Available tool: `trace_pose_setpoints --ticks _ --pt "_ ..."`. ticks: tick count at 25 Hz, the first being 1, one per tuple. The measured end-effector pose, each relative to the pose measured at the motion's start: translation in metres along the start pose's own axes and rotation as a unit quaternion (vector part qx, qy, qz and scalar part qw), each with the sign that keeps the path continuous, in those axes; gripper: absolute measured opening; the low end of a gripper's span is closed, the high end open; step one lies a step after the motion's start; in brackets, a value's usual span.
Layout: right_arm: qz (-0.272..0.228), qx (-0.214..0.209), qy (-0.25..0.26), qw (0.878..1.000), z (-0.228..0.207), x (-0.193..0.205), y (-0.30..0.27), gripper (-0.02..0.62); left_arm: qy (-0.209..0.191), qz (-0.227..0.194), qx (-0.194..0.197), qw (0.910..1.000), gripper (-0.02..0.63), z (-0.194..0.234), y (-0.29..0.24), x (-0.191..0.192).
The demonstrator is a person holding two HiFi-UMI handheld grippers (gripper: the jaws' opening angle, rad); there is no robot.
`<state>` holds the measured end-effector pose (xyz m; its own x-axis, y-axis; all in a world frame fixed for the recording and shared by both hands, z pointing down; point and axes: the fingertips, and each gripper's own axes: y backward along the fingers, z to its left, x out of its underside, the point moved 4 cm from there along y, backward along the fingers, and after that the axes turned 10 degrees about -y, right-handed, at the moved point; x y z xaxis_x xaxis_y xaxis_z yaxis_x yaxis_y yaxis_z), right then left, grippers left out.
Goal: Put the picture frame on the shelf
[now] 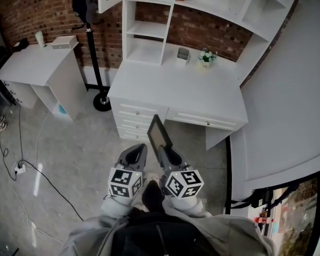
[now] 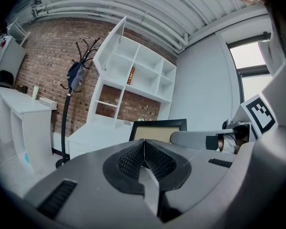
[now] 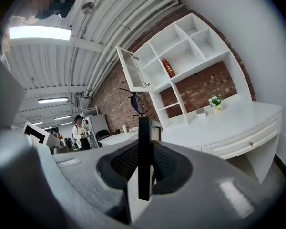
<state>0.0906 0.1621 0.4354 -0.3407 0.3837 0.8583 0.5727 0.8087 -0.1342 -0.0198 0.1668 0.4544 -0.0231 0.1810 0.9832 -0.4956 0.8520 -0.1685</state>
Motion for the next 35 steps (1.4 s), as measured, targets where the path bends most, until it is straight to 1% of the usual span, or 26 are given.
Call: trace_pose_setpoints --ticks 6,13,25,28,32,35 --pt "0.010 -0.008 -0.004 1.000 -0.025 -0.017 -0.040 0.057 0.005 0.002 -0.007 1.0000 0.005 0.022 -0.045 -0.007" --pt "0.015 -0.012 -0.004 1.000 -0.059 -0.037 -0.076 0.057 0.009 0.001 -0.012 0.9999 0.005 0.038 -0.095 -0.013" --pt "0.029 -0.028 -0.015 0.999 -0.092 -0.055 -0.120 0.057 0.013 0.018 -0.025 0.9995 0.006 0.055 -0.140 -0.015" --pt "0.029 -0.033 -0.016 0.999 -0.098 -0.059 -0.131 0.057 0.011 0.013 -0.034 0.9993 0.005 0.061 -0.151 -0.016" --pt "0.034 -0.044 -0.015 0.998 -0.111 -0.066 -0.149 0.057 0.017 0.020 -0.037 0.9989 0.005 0.067 -0.169 -0.019" --pt "0.037 -0.053 -0.014 0.998 -0.120 -0.074 -0.163 0.057 0.014 0.010 -0.049 0.9986 0.005 0.075 -0.184 -0.021"
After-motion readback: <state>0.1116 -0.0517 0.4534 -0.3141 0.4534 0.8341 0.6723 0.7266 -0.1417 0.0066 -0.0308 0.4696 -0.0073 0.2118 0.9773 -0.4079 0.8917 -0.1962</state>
